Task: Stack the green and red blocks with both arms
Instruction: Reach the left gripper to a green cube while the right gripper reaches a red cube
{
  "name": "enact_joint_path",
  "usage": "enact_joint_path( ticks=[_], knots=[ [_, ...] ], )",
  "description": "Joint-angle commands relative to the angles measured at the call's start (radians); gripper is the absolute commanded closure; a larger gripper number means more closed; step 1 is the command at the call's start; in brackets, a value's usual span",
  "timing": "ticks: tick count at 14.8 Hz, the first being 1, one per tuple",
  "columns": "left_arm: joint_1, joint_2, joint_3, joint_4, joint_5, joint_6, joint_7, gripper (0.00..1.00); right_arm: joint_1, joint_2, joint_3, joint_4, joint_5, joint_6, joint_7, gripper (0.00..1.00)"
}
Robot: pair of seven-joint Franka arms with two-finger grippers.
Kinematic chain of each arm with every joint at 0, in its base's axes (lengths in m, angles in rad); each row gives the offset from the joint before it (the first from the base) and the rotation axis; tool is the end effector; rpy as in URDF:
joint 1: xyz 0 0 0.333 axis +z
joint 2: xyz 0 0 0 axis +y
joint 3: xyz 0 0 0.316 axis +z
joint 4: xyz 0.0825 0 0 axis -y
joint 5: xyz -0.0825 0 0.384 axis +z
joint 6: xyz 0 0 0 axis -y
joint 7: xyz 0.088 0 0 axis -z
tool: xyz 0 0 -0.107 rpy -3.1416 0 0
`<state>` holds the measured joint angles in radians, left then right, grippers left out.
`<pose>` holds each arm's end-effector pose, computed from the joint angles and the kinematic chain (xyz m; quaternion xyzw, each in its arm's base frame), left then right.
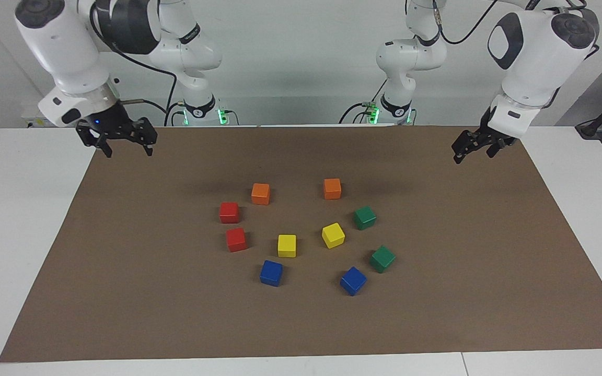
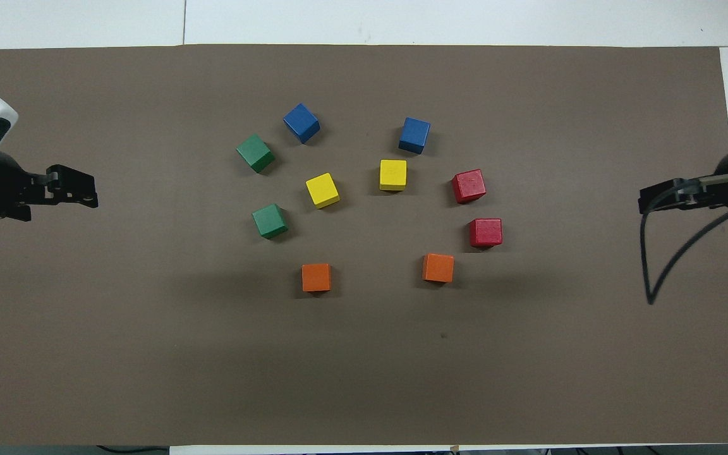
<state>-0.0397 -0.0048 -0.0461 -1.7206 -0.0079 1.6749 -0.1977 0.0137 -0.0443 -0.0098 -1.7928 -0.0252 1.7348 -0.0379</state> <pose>0.5543 -0.0485 0.5650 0.9982 0.0564 -0.0208 0.0009 0.5475 -0.0003 0.5575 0.9996 0.0230 -0.0071 0.0121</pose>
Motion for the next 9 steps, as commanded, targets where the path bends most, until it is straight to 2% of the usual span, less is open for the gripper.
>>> enact_joint_path(
  ticks=[1, 3, 6, 9],
  knots=[
    [-0.067, 0.061, 0.005, 0.009, -0.007, 0.037, -0.113, 0.0, 0.076, 0.004, -0.001, -0.108, 0.004, 0.13, 0.076, 0.0],
    [-0.133, 0.098, 0.005, 0.004, -0.009, 0.1, -0.245, 0.0, 0.118, 0.039, -0.001, -0.117, 0.004, 0.179, 0.113, 0.0],
    [-0.195, 0.152, 0.006, -0.016, -0.007, 0.166, -0.33, 0.0, 0.166, 0.081, 0.001, -0.126, 0.004, 0.233, 0.116, 0.0],
    [-0.203, 0.198, 0.005, -0.042, -0.007, 0.241, -0.376, 0.0, 0.183, 0.104, 0.001, -0.148, 0.004, 0.284, 0.121, 0.0]
  ],
)
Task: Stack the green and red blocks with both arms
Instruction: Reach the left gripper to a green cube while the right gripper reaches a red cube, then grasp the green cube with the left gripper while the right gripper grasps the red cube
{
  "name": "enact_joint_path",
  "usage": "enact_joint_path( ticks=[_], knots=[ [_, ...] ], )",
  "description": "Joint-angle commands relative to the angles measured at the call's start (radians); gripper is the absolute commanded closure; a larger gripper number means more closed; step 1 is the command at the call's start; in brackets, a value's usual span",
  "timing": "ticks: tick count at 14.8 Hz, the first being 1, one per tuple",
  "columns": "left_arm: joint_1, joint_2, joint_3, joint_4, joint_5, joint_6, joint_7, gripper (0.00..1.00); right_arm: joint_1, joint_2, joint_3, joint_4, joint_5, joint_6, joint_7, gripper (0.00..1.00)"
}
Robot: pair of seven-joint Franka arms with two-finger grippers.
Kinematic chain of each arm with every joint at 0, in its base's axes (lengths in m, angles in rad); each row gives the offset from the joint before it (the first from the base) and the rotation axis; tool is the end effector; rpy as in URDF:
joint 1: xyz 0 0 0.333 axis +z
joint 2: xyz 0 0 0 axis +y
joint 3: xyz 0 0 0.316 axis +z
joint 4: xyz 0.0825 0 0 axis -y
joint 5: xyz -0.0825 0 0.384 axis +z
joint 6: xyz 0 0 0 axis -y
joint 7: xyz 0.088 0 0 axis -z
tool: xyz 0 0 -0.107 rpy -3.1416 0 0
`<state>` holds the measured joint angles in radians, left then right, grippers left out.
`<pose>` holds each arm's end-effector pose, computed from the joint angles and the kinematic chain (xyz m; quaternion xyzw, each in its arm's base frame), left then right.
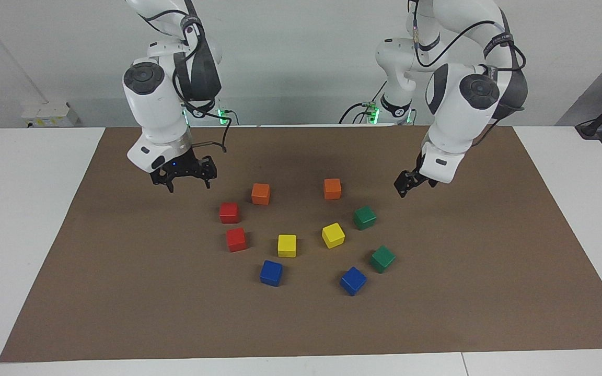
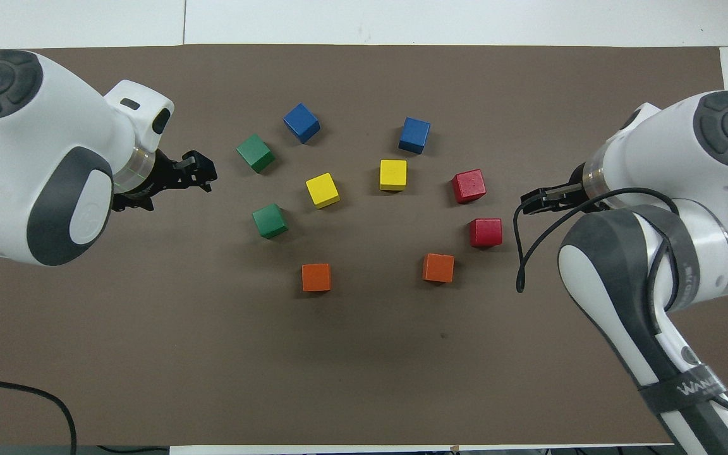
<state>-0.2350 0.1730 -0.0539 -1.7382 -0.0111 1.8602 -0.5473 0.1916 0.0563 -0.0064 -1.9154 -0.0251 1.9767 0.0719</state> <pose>0.5826 -0.1722 0.4685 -0.9910 -0.1308 0.0272 0.0012 0.5649 0.1043 0.4634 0.9980 0.0615 0.0040 0.0113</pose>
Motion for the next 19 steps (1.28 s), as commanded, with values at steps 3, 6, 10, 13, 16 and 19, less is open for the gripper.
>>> enact_joint_path(
  ticks=[3, 6, 10, 13, 16, 19],
  knots=[
    [-0.052, 0.042, 0.012, -0.098, -0.004, 0.164, -0.155, 0.0, 0.014, 0.039, -0.003, -0.025, 0.004, 0.079, 0.041, 0.0],
    [-0.09, 0.055, 0.012, -0.175, -0.004, 0.299, -0.207, 0.0, 0.034, 0.069, -0.003, -0.025, 0.007, 0.102, 0.104, 0.0],
    [-0.147, 0.129, 0.014, -0.144, 0.008, 0.319, -0.281, 0.0, 0.049, 0.111, -0.003, -0.028, 0.01, 0.136, 0.143, 0.0],
    [-0.15, 0.14, 0.014, -0.153, 0.01, 0.347, -0.28, 0.0, 0.069, 0.138, -0.003, -0.03, 0.01, 0.172, 0.201, 0.0],
    [-0.152, 0.143, 0.012, -0.17, 0.03, 0.362, -0.276, 0.0, 0.071, 0.155, -0.003, -0.036, 0.011, 0.192, 0.21, 0.0],
    [-0.172, 0.163, 0.014, -0.176, 0.03, 0.386, -0.275, 0.0, 0.074, 0.16, -0.003, -0.056, 0.01, 0.214, 0.218, 0.0]
  ],
)
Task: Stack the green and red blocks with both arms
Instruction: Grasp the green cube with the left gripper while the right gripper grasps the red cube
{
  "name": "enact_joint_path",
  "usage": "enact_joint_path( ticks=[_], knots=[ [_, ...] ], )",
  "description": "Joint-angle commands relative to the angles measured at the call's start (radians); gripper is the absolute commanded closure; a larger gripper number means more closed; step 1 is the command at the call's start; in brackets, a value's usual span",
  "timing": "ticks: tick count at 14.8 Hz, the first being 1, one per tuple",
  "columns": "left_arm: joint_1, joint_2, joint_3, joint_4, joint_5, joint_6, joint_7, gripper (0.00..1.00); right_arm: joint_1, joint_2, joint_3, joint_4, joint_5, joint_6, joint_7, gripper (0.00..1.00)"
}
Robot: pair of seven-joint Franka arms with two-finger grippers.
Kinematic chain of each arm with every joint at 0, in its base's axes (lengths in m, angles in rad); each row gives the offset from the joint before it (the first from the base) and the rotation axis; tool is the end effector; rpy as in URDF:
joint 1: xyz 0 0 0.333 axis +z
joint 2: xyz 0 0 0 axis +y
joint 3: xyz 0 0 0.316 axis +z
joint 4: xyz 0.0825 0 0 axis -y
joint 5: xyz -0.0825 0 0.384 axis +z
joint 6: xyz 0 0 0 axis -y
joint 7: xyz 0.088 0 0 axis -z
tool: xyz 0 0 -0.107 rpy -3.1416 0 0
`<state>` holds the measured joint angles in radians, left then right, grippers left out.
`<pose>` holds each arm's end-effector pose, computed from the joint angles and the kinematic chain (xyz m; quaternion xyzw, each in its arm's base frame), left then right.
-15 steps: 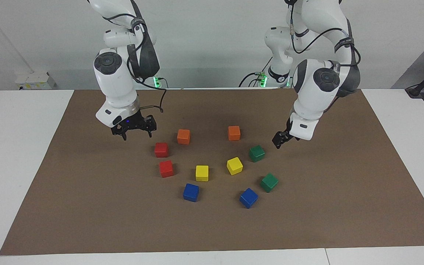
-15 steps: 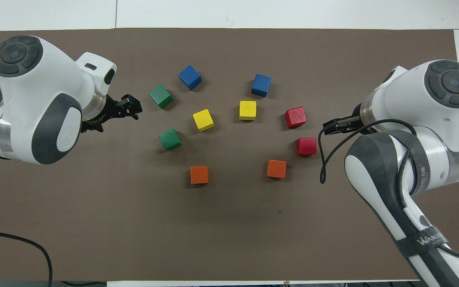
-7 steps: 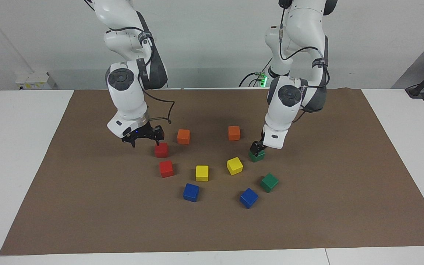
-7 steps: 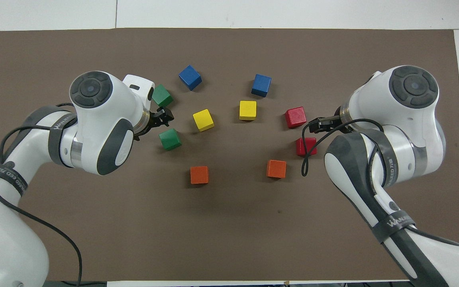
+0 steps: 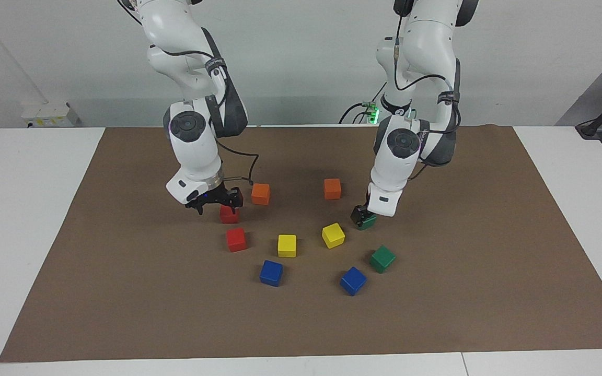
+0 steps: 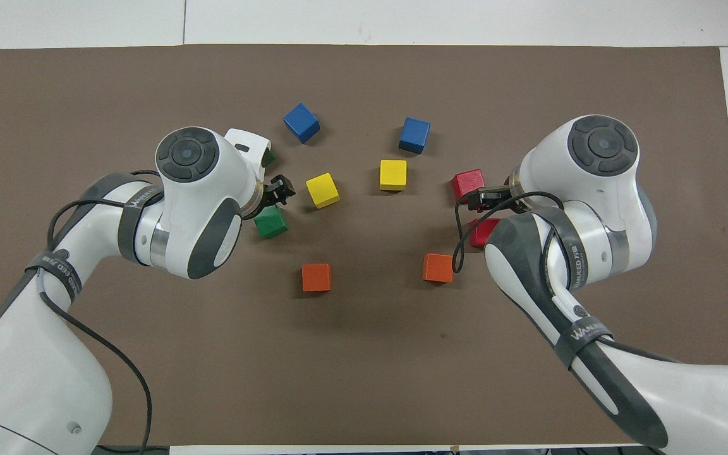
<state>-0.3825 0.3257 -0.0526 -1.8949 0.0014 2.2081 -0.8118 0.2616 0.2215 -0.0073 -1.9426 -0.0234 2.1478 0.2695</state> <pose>0.5644 -0.2604 0.3315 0.9821 0.1881 -0.0095 0.0029 0.5815 0.1503 0.3685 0.9999 -0.0011 -0.0051 0.0123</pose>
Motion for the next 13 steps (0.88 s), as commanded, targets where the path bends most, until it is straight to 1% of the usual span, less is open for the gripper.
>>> enact_joint_path(
  ticks=[1, 6, 7, 13],
  knots=[
    [-0.024, 0.013, 0.011, -0.02, 0.017, 0.042, -0.007, 0.0, 0.005, -0.007, -0.002, -0.038, 0.008, 0.049, 0.02, 0.0],
    [-0.024, 0.019, 0.011, -0.033, 0.017, 0.045, 0.017, 0.0, 0.01, 0.007, 0.0, -0.039, 0.01, 0.057, 0.033, 0.0],
    [-0.024, 0.019, 0.011, -0.041, 0.017, 0.058, 0.019, 0.0, 0.028, 0.009, 0.0, -0.042, 0.01, 0.07, 0.034, 0.0],
    [-0.024, 0.019, 0.01, -0.064, 0.017, 0.09, 0.019, 0.0, 0.039, 0.006, 0.0, -0.104, 0.01, 0.132, 0.056, 0.0]
  ],
)
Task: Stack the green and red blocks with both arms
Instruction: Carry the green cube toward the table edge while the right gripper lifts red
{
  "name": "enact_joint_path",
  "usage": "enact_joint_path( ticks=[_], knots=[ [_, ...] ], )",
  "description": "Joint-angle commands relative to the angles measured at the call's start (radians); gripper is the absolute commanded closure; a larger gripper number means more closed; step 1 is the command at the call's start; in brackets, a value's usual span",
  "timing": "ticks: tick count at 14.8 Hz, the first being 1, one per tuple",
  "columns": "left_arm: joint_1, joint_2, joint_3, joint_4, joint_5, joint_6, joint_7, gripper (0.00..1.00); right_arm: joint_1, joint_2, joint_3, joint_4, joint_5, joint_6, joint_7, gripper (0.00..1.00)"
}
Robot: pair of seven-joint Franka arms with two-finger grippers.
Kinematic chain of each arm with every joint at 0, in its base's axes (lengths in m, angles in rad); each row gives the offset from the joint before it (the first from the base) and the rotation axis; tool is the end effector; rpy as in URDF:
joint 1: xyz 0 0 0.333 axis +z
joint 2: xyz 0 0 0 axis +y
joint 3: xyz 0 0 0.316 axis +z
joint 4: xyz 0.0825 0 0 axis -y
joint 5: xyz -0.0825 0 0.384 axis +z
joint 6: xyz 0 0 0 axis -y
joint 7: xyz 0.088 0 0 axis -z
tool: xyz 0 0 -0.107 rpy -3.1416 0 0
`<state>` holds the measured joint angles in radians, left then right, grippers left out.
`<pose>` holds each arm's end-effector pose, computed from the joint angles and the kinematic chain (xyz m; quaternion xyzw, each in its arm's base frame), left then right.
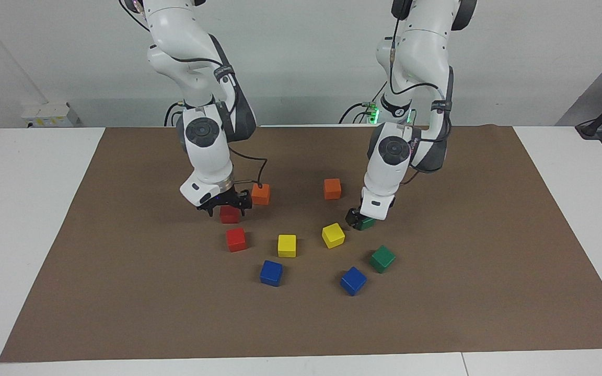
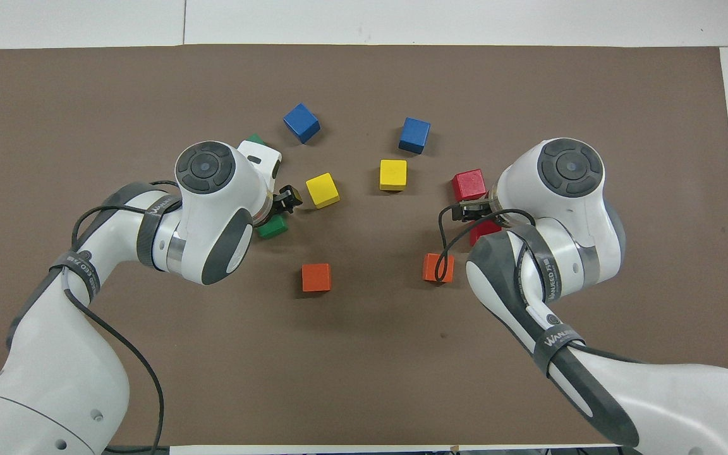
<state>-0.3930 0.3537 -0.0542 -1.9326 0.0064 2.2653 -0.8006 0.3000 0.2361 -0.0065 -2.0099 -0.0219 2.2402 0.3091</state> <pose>0.5566 -0.2651 0.3027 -0.9844 -0.1753 0.0124 0.0003 0.5676 0.1710 0.3378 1.0000 -0.0009 0.0000 0.0098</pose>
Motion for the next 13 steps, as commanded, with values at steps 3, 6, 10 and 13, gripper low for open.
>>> enact_joint_path(
  ticks=[3, 6, 10, 13],
  knots=[
    [-0.014, -0.009, 0.011, -0.02, 0.011, 0.01, 0.009, 0.75, -0.001, -0.017, -0.001, -0.062, 0.008, 0.055, 0.015, 0.0],
    [-0.01, -0.016, 0.016, 0.006, 0.01, -0.095, 0.009, 1.0, -0.001, -0.021, -0.001, -0.087, 0.008, 0.068, 0.016, 0.0],
    [0.121, -0.123, 0.022, 0.018, 0.01, -0.232, 0.215, 1.0, 0.001, -0.024, 0.0, -0.107, 0.008, 0.079, 0.016, 0.0],
    [0.242, -0.139, 0.023, 0.018, 0.009, -0.26, 0.466, 1.0, 0.001, -0.018, 0.0, -0.109, 0.008, 0.081, 0.018, 0.0]
  ],
)
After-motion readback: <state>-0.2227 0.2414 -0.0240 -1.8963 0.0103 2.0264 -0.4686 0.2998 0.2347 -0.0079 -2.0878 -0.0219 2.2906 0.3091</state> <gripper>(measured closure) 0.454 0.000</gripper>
